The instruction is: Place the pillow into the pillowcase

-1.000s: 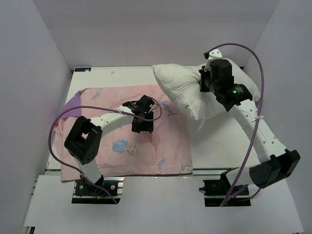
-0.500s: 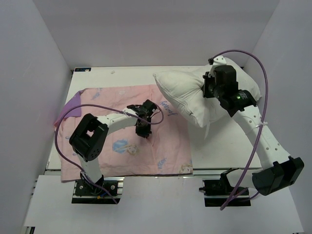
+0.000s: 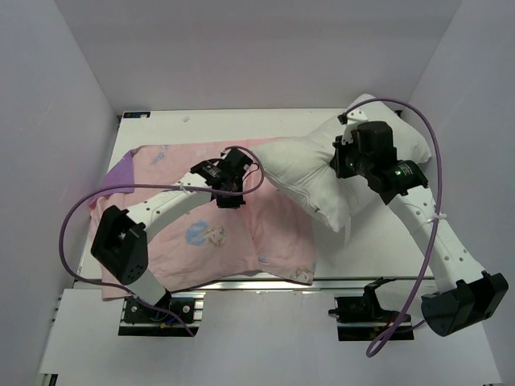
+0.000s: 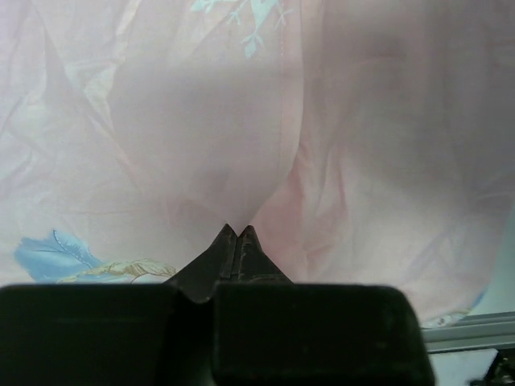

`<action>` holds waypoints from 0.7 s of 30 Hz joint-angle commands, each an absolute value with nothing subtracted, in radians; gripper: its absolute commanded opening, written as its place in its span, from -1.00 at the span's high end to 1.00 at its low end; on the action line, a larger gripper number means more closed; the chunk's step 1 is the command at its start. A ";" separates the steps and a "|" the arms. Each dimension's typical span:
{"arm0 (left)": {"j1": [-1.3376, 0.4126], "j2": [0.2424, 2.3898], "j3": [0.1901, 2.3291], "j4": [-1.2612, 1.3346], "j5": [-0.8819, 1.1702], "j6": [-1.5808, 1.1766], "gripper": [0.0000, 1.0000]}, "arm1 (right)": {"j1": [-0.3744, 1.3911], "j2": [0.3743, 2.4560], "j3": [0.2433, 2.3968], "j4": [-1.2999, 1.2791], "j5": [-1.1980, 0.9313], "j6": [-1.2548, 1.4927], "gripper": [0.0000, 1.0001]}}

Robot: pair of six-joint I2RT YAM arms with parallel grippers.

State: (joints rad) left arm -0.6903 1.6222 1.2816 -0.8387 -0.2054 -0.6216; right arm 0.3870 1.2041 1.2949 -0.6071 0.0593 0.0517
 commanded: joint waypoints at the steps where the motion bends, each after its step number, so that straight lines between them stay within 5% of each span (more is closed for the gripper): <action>1: -0.693 1.562 1.321 -0.903 -0.256 -0.658 1.00 | 0.376 1.160 1.276 -0.617 0.013 0.009 1.00; 12: -0.693 1.476 1.331 -0.943 -0.259 -0.739 1.00 | 0.408 1.132 1.157 -0.742 -0.130 -0.139 1.00; 21: -0.693 1.407 1.270 -0.893 -0.195 -0.755 1.00 | 0.687 1.293 1.245 -0.572 -0.005 -0.118 1.00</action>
State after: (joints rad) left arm -0.6903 1.4612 1.2842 -0.9108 -0.2203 -0.7368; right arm 0.6167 1.2552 1.1576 -0.6968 -0.0395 -0.1455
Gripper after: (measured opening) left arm 0.025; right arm 0.027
